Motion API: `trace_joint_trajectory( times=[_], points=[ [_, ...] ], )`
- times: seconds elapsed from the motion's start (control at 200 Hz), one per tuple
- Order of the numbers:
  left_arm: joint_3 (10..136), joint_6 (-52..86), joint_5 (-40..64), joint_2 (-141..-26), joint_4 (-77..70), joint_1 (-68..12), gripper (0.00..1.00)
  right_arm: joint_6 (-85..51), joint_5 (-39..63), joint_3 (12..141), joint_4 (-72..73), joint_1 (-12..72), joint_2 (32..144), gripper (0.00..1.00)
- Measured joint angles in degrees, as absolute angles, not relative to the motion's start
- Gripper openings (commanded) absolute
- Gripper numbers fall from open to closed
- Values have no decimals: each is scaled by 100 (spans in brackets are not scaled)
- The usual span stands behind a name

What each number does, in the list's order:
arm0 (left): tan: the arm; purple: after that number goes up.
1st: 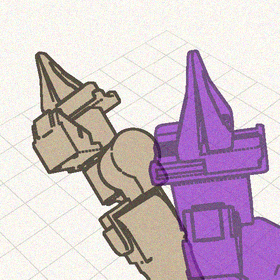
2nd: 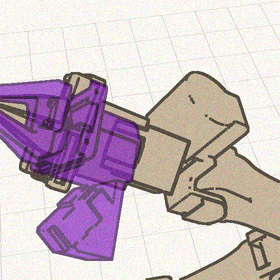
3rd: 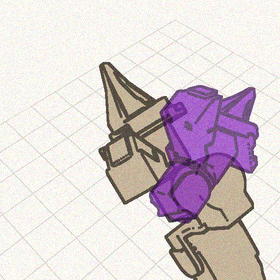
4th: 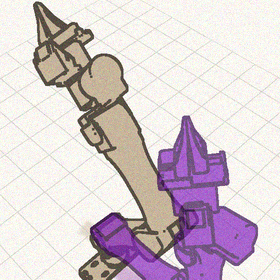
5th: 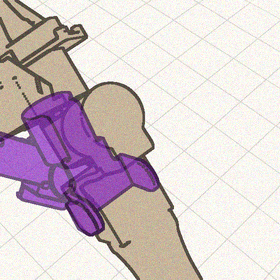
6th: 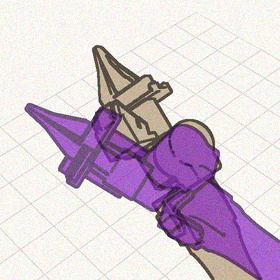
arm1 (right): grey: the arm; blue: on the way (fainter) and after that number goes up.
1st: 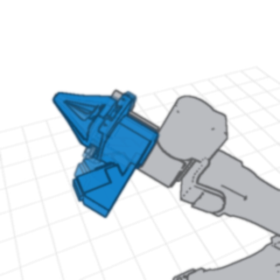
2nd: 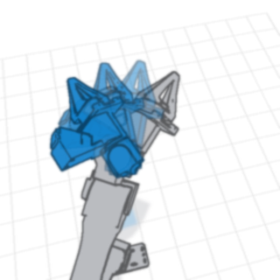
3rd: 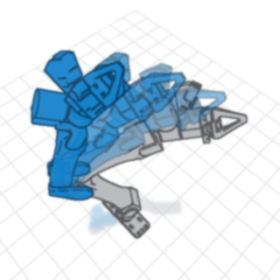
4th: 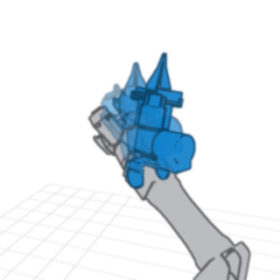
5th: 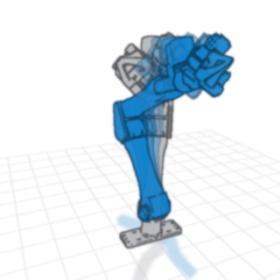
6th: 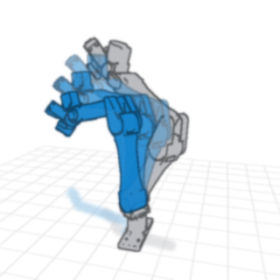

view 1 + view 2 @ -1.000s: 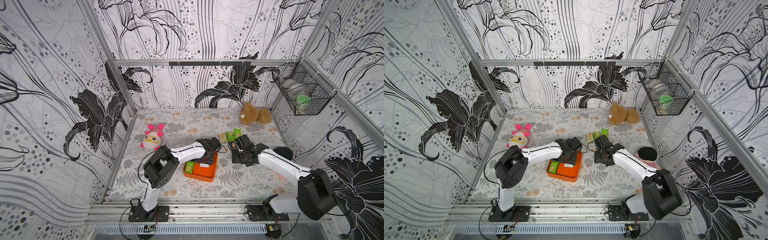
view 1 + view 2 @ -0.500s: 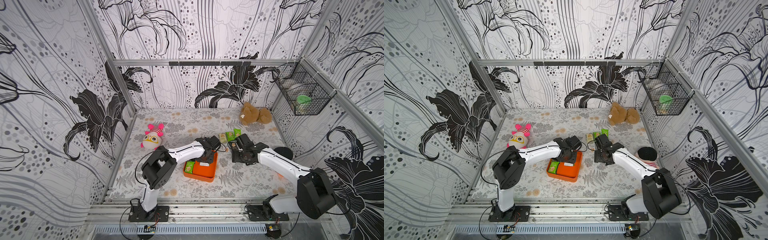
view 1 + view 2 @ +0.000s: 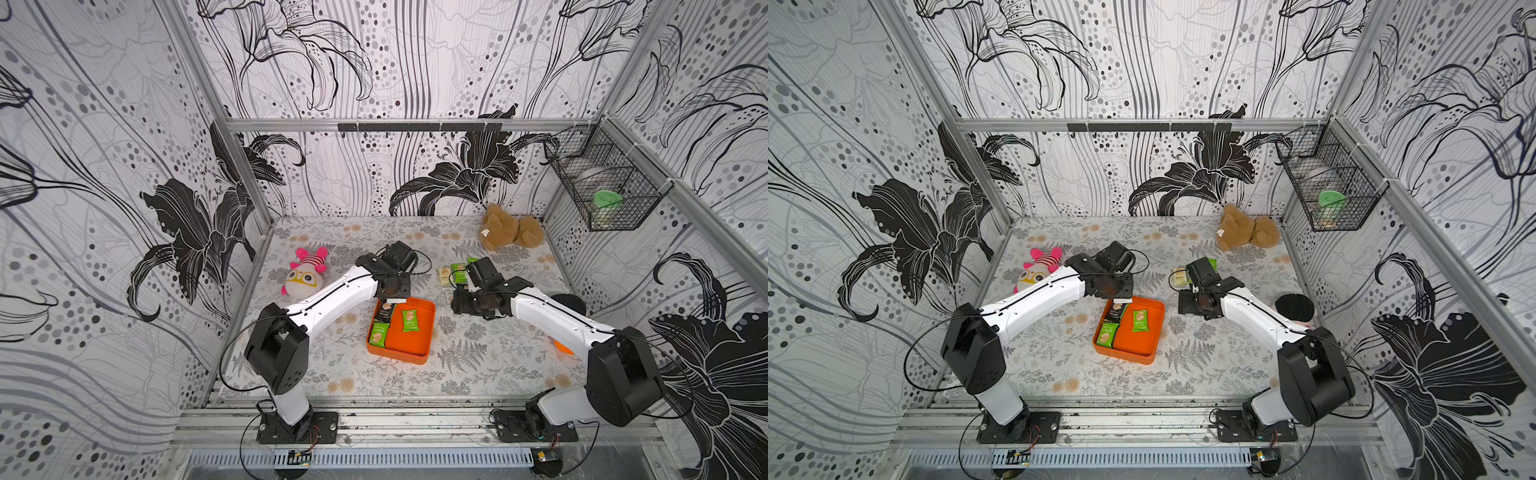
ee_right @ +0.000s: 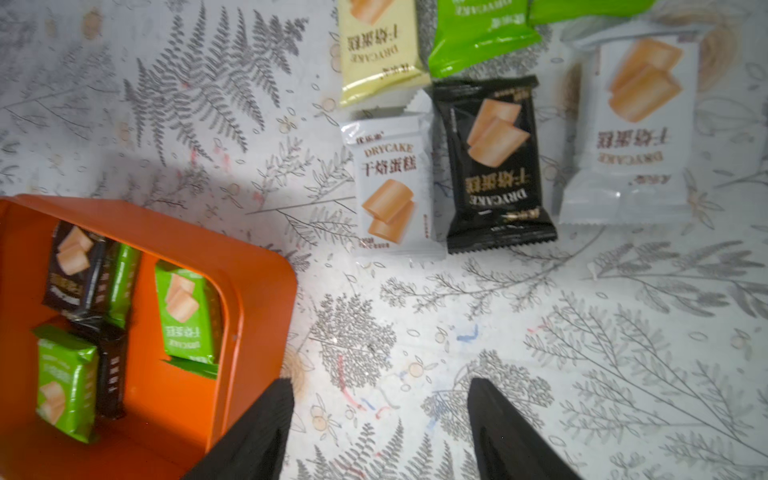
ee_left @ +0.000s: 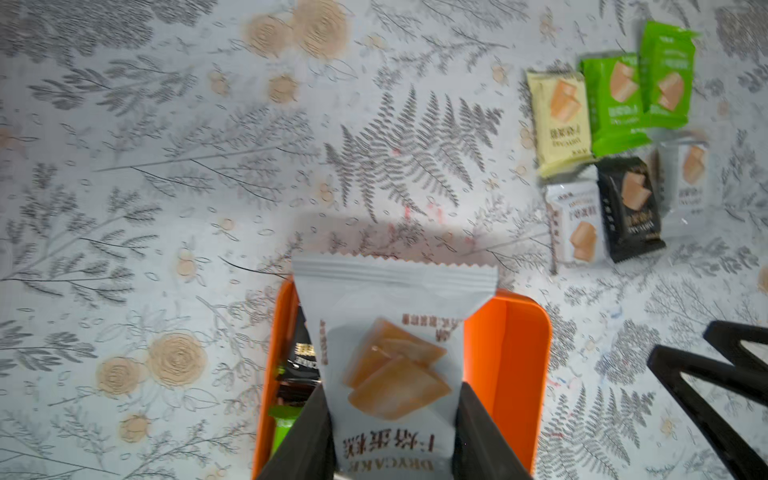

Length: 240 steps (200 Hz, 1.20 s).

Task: Take the cookies out of the storage box
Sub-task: Place the cookie at the center of the board.

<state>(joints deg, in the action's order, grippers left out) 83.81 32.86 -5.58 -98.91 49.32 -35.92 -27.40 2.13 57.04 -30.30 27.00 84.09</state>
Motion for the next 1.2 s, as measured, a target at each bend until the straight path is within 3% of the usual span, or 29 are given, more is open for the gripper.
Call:
trace_joint_trajectory(
  times=[0.23, 0.466, 0.716, 1.036, 1.202],
  points=[
    [8477, 2707, -572, -10073, 4969, -2512, 41, -2735, 364, 6152, -2899, 2700, 8927, 72],
    [8873, 2187, -604, -11010, 4829, -1890, 41, -2735, 338, 6335, -2891, 2700, 9207, 72],
    [9190, 1870, -576, -11911, 4683, -1555, 41, -2733, 167, 6407, -2952, 2700, 9264, 72],
    [9244, 1806, -489, -12254, 4469, -1490, 41, -2735, -62, 6407, -3076, 2694, 9260, 72],
    [9244, 1787, -449, -12317, 4412, -1490, 54, -2735, -134, 6405, -3135, 2689, 9188, 72]
  ],
)
